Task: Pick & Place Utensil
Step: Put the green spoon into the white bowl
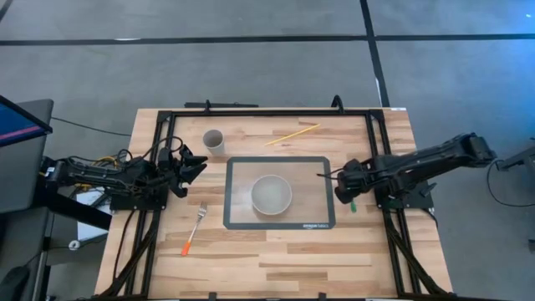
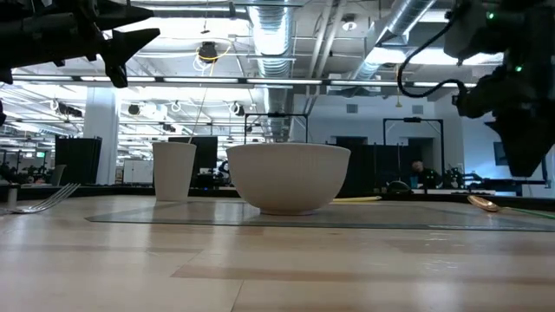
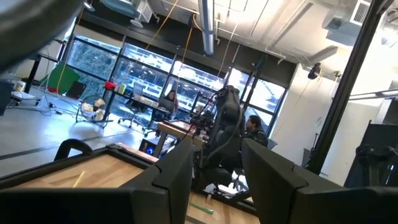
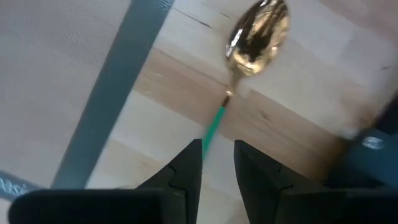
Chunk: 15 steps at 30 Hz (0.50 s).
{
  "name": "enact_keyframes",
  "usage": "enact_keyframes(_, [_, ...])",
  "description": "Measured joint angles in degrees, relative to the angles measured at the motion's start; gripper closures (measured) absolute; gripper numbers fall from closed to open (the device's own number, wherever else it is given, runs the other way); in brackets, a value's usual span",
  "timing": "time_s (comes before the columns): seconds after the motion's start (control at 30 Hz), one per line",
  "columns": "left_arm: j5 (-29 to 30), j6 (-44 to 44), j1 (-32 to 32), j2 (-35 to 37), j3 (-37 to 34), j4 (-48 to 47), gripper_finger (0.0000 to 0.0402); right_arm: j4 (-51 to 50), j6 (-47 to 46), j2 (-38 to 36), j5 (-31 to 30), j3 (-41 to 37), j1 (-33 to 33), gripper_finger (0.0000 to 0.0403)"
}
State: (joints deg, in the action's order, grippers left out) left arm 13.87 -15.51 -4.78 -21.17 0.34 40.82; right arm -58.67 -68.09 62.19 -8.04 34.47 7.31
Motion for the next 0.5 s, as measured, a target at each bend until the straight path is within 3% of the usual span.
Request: enact_keyframes(0.5, [0.0,0.0,0.0,0.0,0.0,0.2,0.0262,7.9,-1.5,8.2,0.6,-5.3,-0.3,0.0316])
